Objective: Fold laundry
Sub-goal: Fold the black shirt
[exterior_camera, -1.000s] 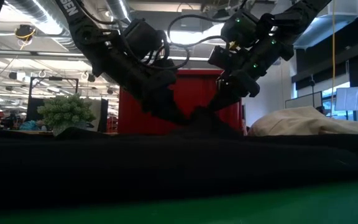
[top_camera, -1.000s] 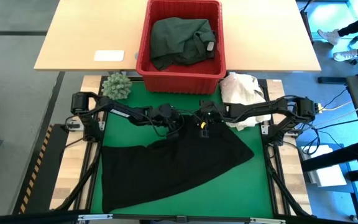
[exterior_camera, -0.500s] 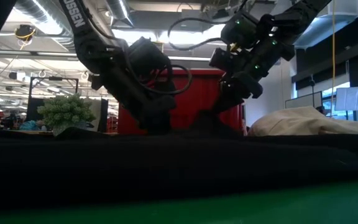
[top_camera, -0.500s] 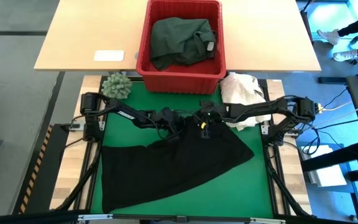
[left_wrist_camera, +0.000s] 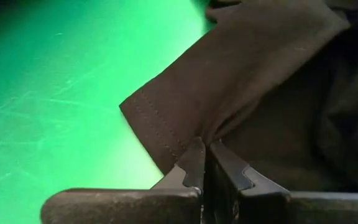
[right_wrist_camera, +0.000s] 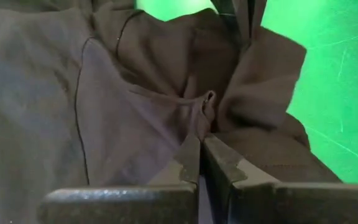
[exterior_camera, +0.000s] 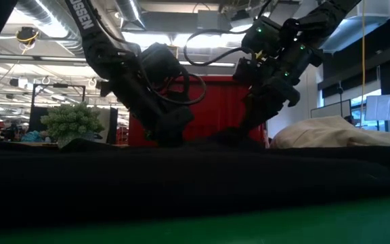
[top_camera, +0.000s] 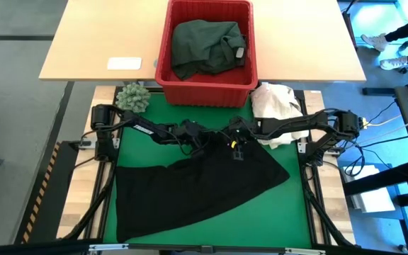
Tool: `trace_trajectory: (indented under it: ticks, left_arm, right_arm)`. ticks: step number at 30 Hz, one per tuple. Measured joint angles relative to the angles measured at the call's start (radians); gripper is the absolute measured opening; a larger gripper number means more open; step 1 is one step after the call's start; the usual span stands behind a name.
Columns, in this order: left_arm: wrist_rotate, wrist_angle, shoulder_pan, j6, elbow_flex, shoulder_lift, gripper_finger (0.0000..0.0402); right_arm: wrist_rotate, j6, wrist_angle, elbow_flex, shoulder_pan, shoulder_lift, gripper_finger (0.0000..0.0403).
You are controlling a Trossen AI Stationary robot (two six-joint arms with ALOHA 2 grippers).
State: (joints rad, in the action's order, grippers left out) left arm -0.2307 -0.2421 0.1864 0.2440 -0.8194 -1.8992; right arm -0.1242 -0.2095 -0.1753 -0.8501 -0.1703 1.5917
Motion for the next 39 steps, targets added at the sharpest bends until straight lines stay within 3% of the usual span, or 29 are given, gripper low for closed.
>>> trace_trajectory:
  ticks: [8,18,25,39]
  left_arm:
    - [-0.097,0.030,0.001,0.081,0.001,-0.002,0.0004]
    - [-0.130,0.095,0.003,0.116,0.007,0.051,0.0003]
    - [-0.139,0.205,0.003,0.114,0.009,0.154,0.0017]
    - [-0.125,0.195,0.002,0.015,0.006,0.323,0.0077]
  right_arm:
    - [0.118,-0.008,0.010,0.000,0.000,0.000,0.0008]
    - [0.212,-0.019,-0.016,-0.082,0.000,-0.015,0.0004]
    - [0.207,-0.035,-0.006,-0.103,0.001,-0.079,0.0003]
    - [0.150,-0.034,-0.009,-0.103,0.001,-0.068,0.0003]
